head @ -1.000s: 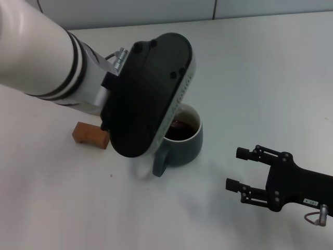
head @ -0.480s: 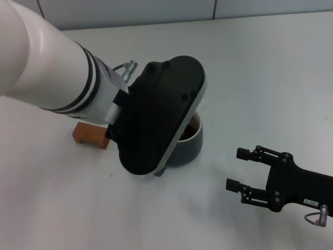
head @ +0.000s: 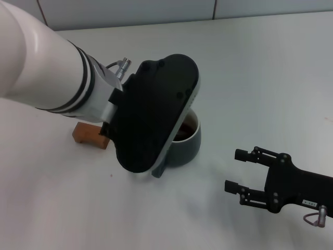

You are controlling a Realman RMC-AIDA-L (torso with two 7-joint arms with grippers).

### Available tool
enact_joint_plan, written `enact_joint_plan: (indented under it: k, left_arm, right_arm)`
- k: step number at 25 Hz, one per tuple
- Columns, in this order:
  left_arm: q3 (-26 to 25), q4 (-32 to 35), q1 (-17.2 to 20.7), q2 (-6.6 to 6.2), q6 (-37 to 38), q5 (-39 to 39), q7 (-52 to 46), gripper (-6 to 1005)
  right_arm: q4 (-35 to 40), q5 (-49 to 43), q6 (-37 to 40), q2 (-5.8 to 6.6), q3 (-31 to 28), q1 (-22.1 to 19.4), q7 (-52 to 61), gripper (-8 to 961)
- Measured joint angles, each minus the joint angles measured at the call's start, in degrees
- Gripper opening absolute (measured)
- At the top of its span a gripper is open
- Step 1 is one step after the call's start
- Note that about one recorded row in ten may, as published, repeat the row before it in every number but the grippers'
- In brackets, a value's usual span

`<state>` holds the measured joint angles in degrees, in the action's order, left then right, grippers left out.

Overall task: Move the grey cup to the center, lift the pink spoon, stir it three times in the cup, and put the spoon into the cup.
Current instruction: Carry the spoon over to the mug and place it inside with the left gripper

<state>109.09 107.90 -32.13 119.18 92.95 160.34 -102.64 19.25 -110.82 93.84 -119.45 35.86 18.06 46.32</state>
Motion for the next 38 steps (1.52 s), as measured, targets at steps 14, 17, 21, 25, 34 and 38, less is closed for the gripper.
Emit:
enact_joint_plan:
  k: [14, 17, 21, 25, 34, 38]
  left_arm:
    - [2.73, 0.73, 0.21, 0.0, -2.26, -3.1, -0.01, 117]
    - [2.74, 0.87, 0.26, 0.0, -2.19, -2.88, -0.03, 117]
    - [2.04, 1.11, 0.33, -0.02, -2.14, -1.42, -0.02, 117]
    - [1.91, 0.93, 0.29, -0.07, -2.88, -1.16, 0.18, 117]
    - [2.59, 1.04, 0.22, -0.03, -3.81, -3.75, 0.02, 116]
    - [2.61, 1.26, 0.46, -0.02, -3.66, -3.83, 0.01, 116]
  right_arm:
    - [0.0, 0.0, -0.15, 0.01, 0.0, 0.04, 0.0, 774]
    - [0.0, 0.0, -0.16, 0.0, 0.0, 0.1, 0.0, 774]
    - [0.0, -0.01, -0.16, 0.0, 0.08, 0.13, 0.0, 773]
    - [0.0, -0.01, -0.16, 0.0, 0.09, 0.13, 0.0, 773]
    - [0.0, -0.01, -0.16, 0.0, 0.1, 0.13, 0.0, 773]
    - [0.0, -0.01, -0.18, 0.0, 0.17, 0.13, 0.0, 773]
